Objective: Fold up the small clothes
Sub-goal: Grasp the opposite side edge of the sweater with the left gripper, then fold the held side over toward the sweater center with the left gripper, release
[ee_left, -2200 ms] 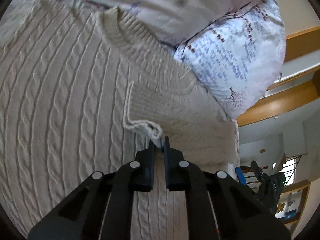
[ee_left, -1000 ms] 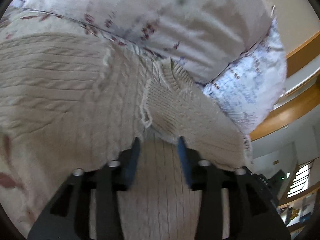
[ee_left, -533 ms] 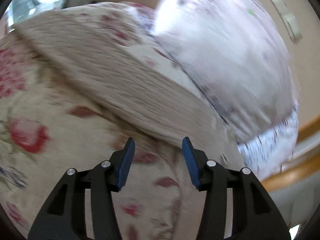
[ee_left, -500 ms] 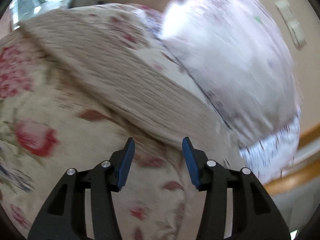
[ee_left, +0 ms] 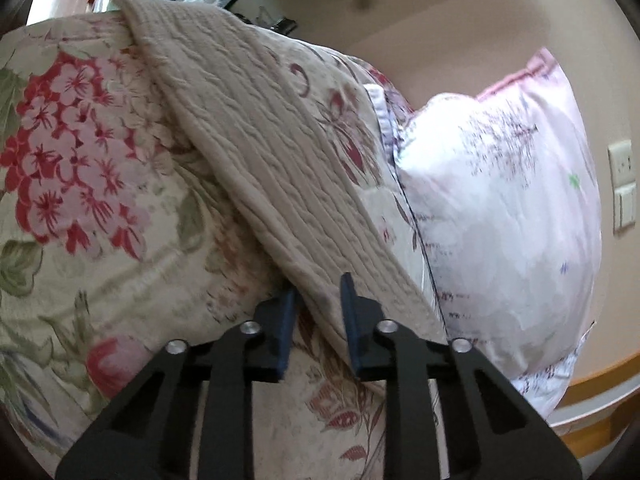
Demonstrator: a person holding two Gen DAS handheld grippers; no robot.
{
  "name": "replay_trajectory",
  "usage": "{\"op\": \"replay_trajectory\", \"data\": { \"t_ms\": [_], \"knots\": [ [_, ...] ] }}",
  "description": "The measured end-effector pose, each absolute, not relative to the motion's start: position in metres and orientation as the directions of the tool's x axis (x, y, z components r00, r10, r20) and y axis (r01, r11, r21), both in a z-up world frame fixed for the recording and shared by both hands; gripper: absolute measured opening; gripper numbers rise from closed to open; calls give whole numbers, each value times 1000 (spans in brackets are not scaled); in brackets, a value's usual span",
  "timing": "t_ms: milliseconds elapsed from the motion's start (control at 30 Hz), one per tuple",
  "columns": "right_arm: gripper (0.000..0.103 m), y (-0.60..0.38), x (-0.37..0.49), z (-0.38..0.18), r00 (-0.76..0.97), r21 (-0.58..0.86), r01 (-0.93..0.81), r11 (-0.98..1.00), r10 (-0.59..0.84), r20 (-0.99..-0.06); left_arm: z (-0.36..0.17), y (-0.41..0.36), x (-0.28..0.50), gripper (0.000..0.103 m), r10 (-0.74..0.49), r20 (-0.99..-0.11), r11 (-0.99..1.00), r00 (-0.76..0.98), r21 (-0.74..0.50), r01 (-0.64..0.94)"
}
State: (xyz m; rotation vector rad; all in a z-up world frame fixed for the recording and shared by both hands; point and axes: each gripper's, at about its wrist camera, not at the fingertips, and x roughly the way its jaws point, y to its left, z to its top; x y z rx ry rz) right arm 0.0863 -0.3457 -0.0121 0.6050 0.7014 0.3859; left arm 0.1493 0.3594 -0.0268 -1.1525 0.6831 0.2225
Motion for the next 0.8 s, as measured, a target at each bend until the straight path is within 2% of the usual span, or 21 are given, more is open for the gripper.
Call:
{"op": "replay_trajectory", "data": {
  "t_ms": [133, 300, 467, 633, 800],
  "knots": [
    [73, -346, 86, -12, 703, 641, -141, 755, 532, -471, -33, 369, 150, 8, -177, -582, 381, 794, -784, -490],
    [74, -347, 85, -12, 703, 656, -151, 740, 547, -455, -20, 364, 155, 6, -161, -570, 408, 806, -782, -471],
    [74, -348, 84, -13, 705, 672, -160, 723, 560, -436, 18, 342, 163, 6, -180, -486, 457, 855, -811, -365],
    [74, -351, 82, -13, 706, 687, -169, 706, 574, -415, 63, 290, 179, 5, -281, -381, 534, 881, -825, -186],
    [74, -353, 81, -14, 706, 698, -176, 694, 583, -401, 88, 209, 198, 5, -453, -284, 553, 845, -833, 16]
  ]
}}
